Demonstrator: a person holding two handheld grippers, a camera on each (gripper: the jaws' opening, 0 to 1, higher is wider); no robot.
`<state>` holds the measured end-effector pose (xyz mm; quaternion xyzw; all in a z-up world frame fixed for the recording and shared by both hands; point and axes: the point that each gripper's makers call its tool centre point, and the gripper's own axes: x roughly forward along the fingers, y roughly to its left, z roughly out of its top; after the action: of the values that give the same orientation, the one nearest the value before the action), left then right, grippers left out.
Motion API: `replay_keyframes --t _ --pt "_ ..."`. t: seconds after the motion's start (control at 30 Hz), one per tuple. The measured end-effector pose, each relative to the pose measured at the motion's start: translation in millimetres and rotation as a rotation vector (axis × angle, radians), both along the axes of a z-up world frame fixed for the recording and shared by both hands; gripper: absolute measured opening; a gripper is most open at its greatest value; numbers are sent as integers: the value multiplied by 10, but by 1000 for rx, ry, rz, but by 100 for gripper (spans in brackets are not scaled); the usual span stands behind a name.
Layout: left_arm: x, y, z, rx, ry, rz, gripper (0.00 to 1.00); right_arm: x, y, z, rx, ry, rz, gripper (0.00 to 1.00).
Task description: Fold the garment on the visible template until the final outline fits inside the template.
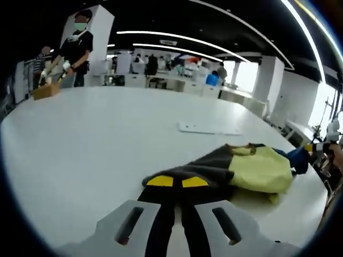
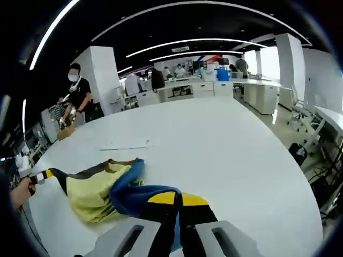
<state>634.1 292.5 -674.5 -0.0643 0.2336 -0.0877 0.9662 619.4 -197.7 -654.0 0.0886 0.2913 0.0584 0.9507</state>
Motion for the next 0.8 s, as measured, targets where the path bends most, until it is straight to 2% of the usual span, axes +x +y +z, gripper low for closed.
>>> replay_keyframes --t 0.23,0.43,0.57,0.7,0.8 --pt "48 27 -21 53 1 -32 0 -30 -267 -15 -2 24 -84 0" --pt "84 107 -30 59 4 -16 0 -94 -400 -70 -8 53 -126 0" --pt "95 196 -50 75 10 0 0 -127 -571 -132 -9 91 -179 0" --pt "84 270 -71 62 19 23 0 -205 -661 -175 -35 115 -205 0" --pt "78 314 -97 78 27 27 0 -232 -710 -213 -41 135 -219 0"
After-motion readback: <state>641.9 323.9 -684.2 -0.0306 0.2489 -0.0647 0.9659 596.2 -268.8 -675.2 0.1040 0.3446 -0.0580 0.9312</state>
